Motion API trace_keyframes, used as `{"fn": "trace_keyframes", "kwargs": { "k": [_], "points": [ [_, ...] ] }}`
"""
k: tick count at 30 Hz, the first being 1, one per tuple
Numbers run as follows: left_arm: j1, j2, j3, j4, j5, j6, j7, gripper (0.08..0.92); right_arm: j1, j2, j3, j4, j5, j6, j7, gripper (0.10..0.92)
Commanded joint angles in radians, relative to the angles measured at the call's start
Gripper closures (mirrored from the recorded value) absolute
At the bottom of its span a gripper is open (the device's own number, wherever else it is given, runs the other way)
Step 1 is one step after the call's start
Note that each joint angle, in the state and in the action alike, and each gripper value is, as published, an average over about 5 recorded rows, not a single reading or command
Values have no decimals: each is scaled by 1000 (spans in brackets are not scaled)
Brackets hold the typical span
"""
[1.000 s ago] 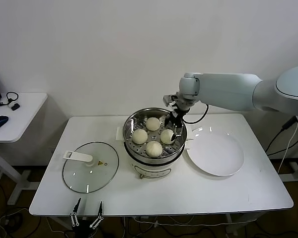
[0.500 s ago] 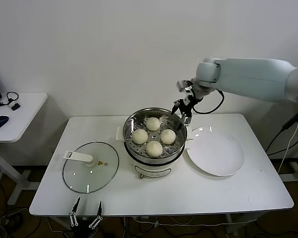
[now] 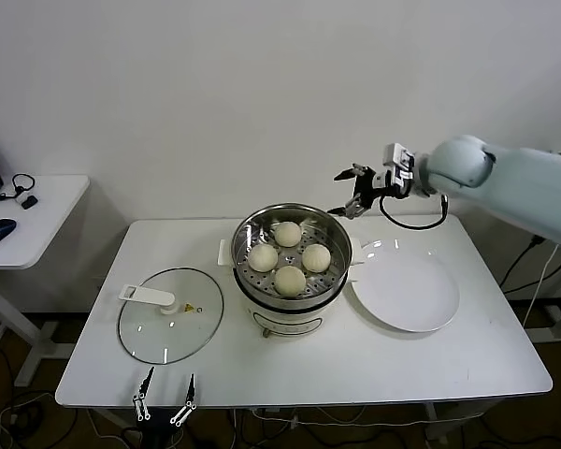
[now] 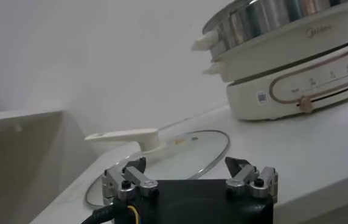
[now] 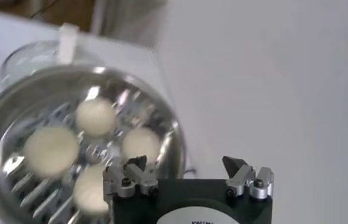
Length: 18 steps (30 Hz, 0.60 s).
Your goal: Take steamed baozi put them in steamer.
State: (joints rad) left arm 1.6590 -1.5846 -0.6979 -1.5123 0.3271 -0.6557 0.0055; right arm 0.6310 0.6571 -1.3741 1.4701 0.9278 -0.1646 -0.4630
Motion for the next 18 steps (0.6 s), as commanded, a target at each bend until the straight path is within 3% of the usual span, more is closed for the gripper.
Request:
{"fn": "trace_keyframes", "kwargs": {
  "k": [1, 6, 10, 18],
  "points": [
    [-8, -4, -1, 3, -1, 3, -2, 177, -722, -417, 767, 404, -46, 58, 509, 203],
    [-13, -10, 0, 5, -1, 1, -4, 177, -1097, -420, 1060, 526, -75, 208, 663, 203],
    [-13, -14, 1, 1, 1, 3, -4, 177, -1663, -200, 1670, 575, -220, 173, 670, 203],
    [-12, -16, -2, 5, 2, 0, -15, 177, -2052, 157, 2024, 589, -426, 280, 578, 203]
  ]
}}
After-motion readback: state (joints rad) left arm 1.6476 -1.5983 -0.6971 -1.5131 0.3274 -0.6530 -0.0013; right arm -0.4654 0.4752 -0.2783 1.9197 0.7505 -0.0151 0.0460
